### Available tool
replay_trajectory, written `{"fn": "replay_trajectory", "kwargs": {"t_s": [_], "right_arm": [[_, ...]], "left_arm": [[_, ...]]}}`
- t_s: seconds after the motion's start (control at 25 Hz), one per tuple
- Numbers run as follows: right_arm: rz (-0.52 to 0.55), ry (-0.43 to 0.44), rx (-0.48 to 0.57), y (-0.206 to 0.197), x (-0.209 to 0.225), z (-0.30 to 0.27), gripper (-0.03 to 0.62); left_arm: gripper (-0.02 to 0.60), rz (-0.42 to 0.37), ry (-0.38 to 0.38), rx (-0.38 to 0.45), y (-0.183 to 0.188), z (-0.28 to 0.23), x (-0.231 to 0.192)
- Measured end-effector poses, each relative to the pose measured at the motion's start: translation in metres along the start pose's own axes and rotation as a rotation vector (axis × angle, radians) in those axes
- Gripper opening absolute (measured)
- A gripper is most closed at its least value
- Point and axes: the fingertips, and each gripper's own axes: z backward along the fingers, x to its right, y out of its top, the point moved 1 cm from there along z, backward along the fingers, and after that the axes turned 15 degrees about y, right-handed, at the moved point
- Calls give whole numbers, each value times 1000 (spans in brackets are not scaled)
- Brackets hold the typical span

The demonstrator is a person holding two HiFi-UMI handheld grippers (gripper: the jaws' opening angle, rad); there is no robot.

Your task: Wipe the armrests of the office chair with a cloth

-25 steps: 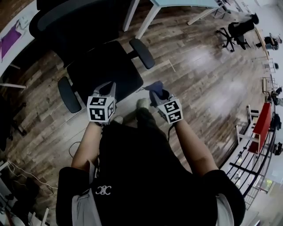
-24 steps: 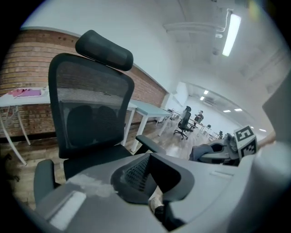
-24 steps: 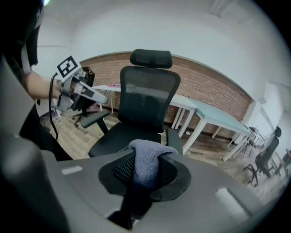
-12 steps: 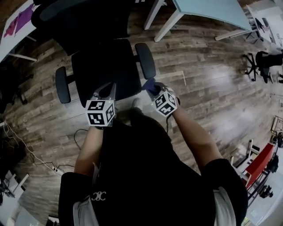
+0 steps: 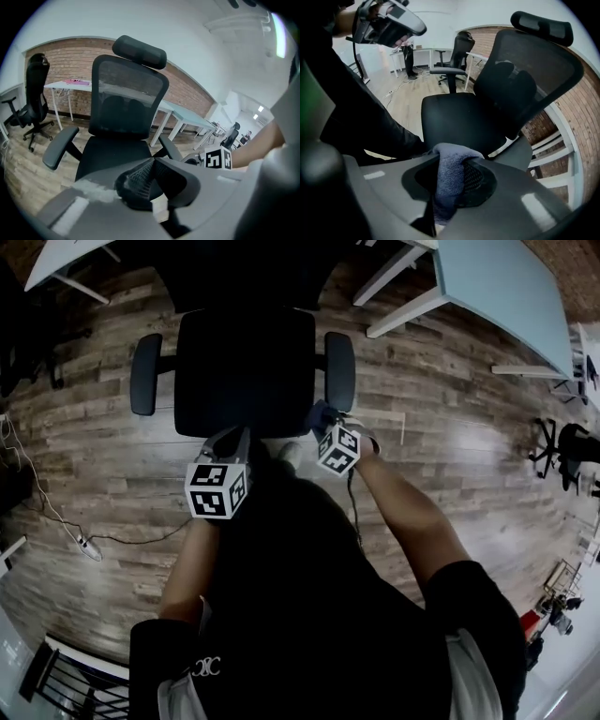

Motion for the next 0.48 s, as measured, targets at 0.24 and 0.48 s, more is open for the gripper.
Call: {"fn": "replay_trajectory", "kwargs": {"t_s": [0.24,0.48], "right_arm": [[-36,4,-126,-11,41,-11,71],[-39,50,-265,-12,67,-17,71]], "left_arm": [[6,9,-56,-47,-5,-12,-7],[6,-2,-122,-31,26,-32,-29]]}}
